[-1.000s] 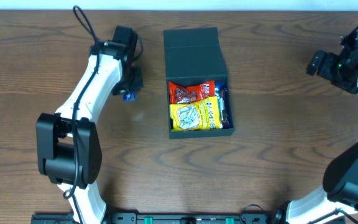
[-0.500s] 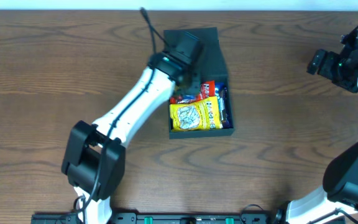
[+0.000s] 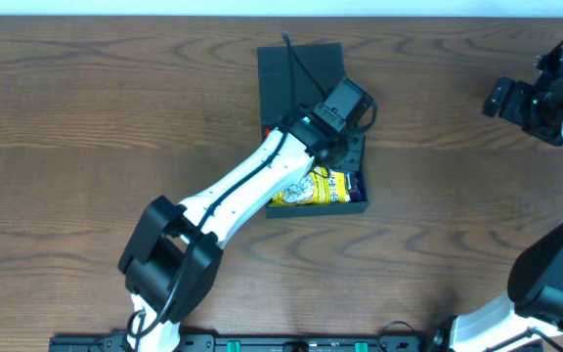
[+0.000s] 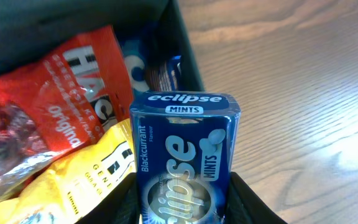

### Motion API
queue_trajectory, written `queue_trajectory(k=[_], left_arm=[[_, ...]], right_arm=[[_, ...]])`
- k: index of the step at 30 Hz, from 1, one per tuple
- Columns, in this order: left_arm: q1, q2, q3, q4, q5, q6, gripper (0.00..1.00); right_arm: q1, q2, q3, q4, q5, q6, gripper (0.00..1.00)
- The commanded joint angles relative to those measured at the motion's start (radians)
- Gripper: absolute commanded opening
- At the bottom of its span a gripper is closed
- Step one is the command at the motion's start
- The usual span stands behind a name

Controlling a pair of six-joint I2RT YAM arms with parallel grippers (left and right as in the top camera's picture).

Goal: Pack container
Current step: 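Carry the Eclipse tin into the box and lower it, then release the tin and retract the left gripper from the box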

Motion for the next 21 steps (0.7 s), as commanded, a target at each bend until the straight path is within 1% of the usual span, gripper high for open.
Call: queue_trajectory(k=[1,3,8,9,10,11,12,13,14,15,21], left_arm=[[0.005,0.032,0.015,-0.003,-0.007,-0.030,0.06],[0.006,0.033,0.015,-0.008,-0.053,-0.077,0.06],[0.006,0.033,0.015,-0.001,-0.063,-0.083,0.06],[0.005,0.033,0.015,-0.002,-0.063,-0.083,0.13],[0.005,0.033,0.015,-0.004,-0.063,-0.083,0.27],[0.005,0.033,0.015,-0.005,-0.063,-0.083,0.50],[0.005,0.033,0.015,-0.008,-0.063,-0.083,0.78],[0.006,0.033,0.015,-0.009,-0.063,-0.082,0.92],[0.009,0.033,0.015,-0.011,-0.063,-0.082,0.98],[0.012,0.033,0.015,-0.012,-0.063,-0.082,0.95],[0.064,0.005,0.024,-0.055,-0.064,-0.074,0.95]], right_arm=[[-0.007,0.002,-0.006,-0.008,0.006,-0.007,0.99],[-0.007,0.002,-0.006,-0.015,0.006,-0.007,0.99],[-0.007,0.002,-0.006,-0.023,0.006,-0.007,0.99],[-0.007,0.002,-0.006,-0.023,0.006,-0.007,0.99],[-0.007,0.002,-0.006,-0.023,0.006,-0.007,0.99],[-0.007,0.002,-0.006,-0.023,0.006,-0.007,0.99],[-0.007,0.002,-0.006,-0.023,0.006,-0.007,0.99],[-0.007,0.002,-0.006,-0.023,0.006,-0.007,0.99],[-0.007,0.002,-0.006,-0.023,0.006,-0.008,0.99],[-0.007,0.002,-0.006,-0.023,0.006,-0.008,0.99],[-0.007,0.002,-0.006,-0.022,0.006,-0.007,0.99]])
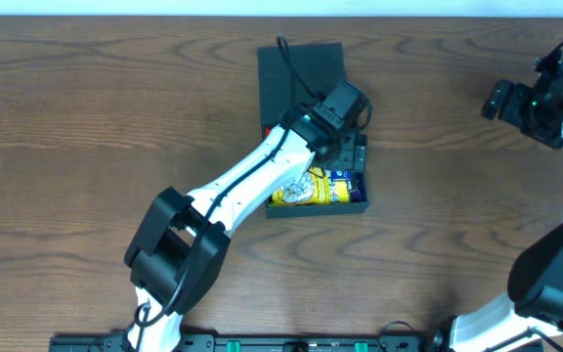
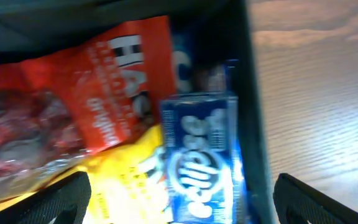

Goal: Pack container
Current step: 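Release the tin and retract the left gripper from the box, then bring both grippers to the box lid and push it closed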

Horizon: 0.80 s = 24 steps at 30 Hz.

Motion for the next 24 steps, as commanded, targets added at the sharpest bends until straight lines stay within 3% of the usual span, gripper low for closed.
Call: queue_trajectory(k=[1,6,15,24], left_arm=[[0.051,-0.038,0.028,-0.026,-0.017,0.004,0.95],[0.163,-0.114,0.061,-0.090,-0.067,0.005,0.95],[0.443,-0.264,0.063,-0.146,-0.304,0.024,0.95],[0.698,-0.229,0.063,-0.138,-0.238,0.080,0.95]], right_arm=[[-0.007,0.002,-0.006,-0.001,0.005,-0.007,0.99],[-0.007,0.002,-0.006,-0.002,-0.058,-0.007,0.99],[0.032,0.003,-0.006,0.005,-0.260,0.006,0.97],[0.255,0.024,-0.061,0.100,-0.267,0.059,0.88]])
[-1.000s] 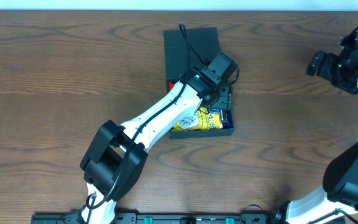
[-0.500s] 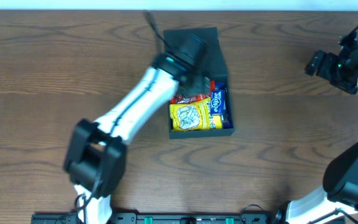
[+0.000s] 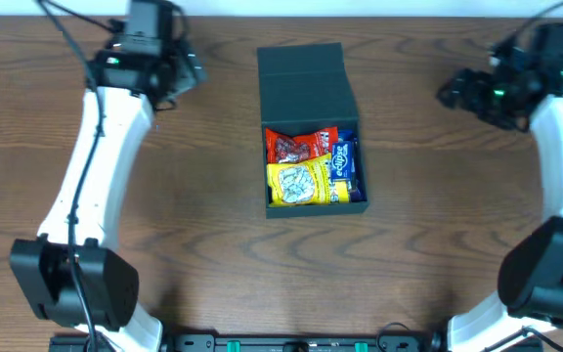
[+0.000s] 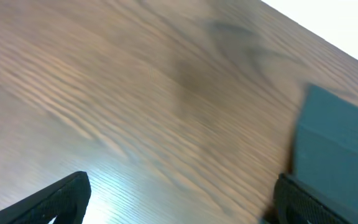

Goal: Pack container
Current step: 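Bring both grippers to the box lid and push it closed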

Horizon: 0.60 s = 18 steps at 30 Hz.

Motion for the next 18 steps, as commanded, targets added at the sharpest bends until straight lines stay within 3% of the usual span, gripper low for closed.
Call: queue_trajectory(k=[1,3,4,5,7,8,9,10,12,18], left_arm=[[0.076,0.029,0.008,0.008,0.044,0.029,0.95],[0.114,0.050,0.008,0.014,0.082,0.028,0.95],[0.130,0.060,0.008,0.016,0.096,0.028,0.96],[0.142,0.073,0.008,0.017,0.103,0.028,1.00],[0.158,0.095,0.007,0.015,0.103,0.028,0.80],[0.161,0.107,0.007,0.014,0.103,0.028,0.60],[0.161,0.115,0.007,0.013,0.103,0.028,0.41],[0.161,0.122,0.007,0.013,0.104,0.028,0.27],[0.159,0.136,0.005,0.008,0.115,0.029,0.09],[0.158,0.185,0.004,0.076,0.324,0.042,0.06]], right_arm=[[0.101,0.023,-0.056,0.051,-0.025,0.033,0.87],[0.163,0.023,-0.099,0.121,-0.019,0.044,0.79],[0.194,0.023,-0.123,0.158,-0.009,0.062,0.71],[0.218,0.023,-0.143,0.188,0.011,0.090,0.55],[0.254,0.023,-0.181,0.231,0.082,0.175,0.25],[0.267,0.023,-0.196,0.242,0.121,0.224,0.07],[0.272,0.023,-0.205,0.247,0.143,0.251,0.02],[0.277,0.023,-0.216,0.251,0.169,0.282,0.01],[0.277,0.023,-0.235,0.262,0.203,0.334,0.01],[0.279,0.034,-0.291,0.364,0.146,0.372,0.02]])
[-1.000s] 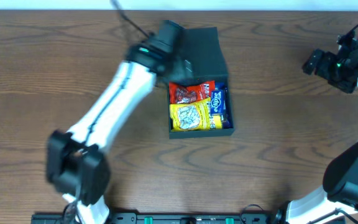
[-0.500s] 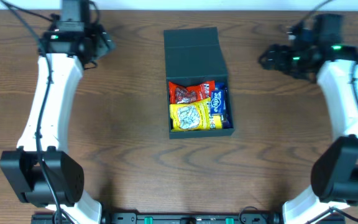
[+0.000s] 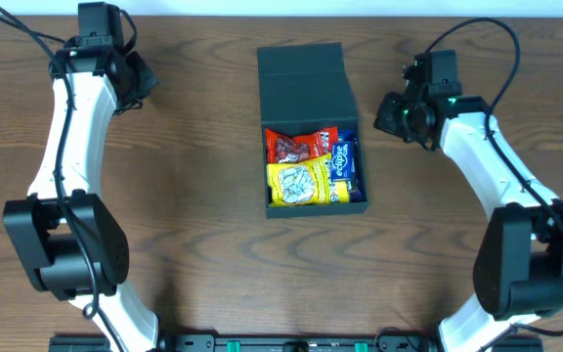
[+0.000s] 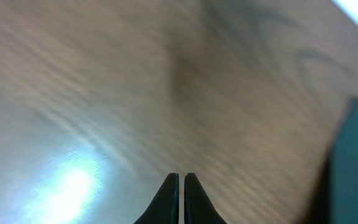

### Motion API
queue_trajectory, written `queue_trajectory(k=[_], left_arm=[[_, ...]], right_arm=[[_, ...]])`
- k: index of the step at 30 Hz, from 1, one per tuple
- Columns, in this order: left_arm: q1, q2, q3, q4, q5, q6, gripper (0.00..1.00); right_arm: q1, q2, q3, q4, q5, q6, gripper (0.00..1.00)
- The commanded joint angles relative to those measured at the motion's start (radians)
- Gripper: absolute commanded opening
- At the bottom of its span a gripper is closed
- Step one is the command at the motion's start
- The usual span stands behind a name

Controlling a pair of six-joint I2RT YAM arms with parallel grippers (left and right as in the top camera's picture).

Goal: Pack container
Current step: 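Bring both grippers to the box lid and push it closed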

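Observation:
The dark container point(image 3: 316, 208) lies mid-table with its lid point(image 3: 301, 70) flipped open toward the back. Inside it are a red snack packet point(image 3: 296, 145), a yellow packet point(image 3: 301, 183) and a blue mints pack point(image 3: 348, 166) along the right wall. My left gripper point(image 3: 143, 82) is at the far back left, well away from the box. In the left wrist view its fingers point(image 4: 180, 182) are shut together on nothing over bare wood, with the container's edge point(image 4: 356, 162) at the right. My right gripper point(image 3: 391, 111) hovers just right of the lid; its jaws are too small to read.
Brown wooden table point(image 3: 164, 235) all round the box. The table's back edge runs close behind both arms. Black cables trail from each wrist.
My left gripper, open at the back left, is now shut and a little further left. My right gripper has moved from the far right back toward the container's right side.
My left gripper held the blue mints pack over the box's right side. Then it was open with the mints lying in the box beside the yellow packet. Later it was open at the back left. Now it is shut there, and my right gripper is near the box.

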Motion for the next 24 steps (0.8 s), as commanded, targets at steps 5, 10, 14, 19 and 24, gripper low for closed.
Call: queue_trajectory(k=[5,10,14,19,24], left_arm=[[-0.002,0.159,0.004,0.089,0.348,0.055,0.06],[-0.011,0.256,0.005,0.198,0.555,0.037,0.06],[-0.048,0.310,0.005,0.196,0.588,0.019,0.06],[-0.118,0.352,0.016,0.202,0.590,0.018,0.06],[-0.140,0.367,0.026,0.206,0.589,-0.005,0.06]], right_arm=[[0.003,0.097,-0.024,0.106,-0.088,0.099,0.02],[-0.002,0.187,-0.024,0.224,-0.189,0.147,0.02],[-0.014,0.251,-0.023,0.316,-0.272,0.177,0.02],[-0.017,0.319,0.008,0.352,-0.317,0.194,0.02],[-0.018,0.368,0.049,0.358,-0.337,0.193,0.01]])
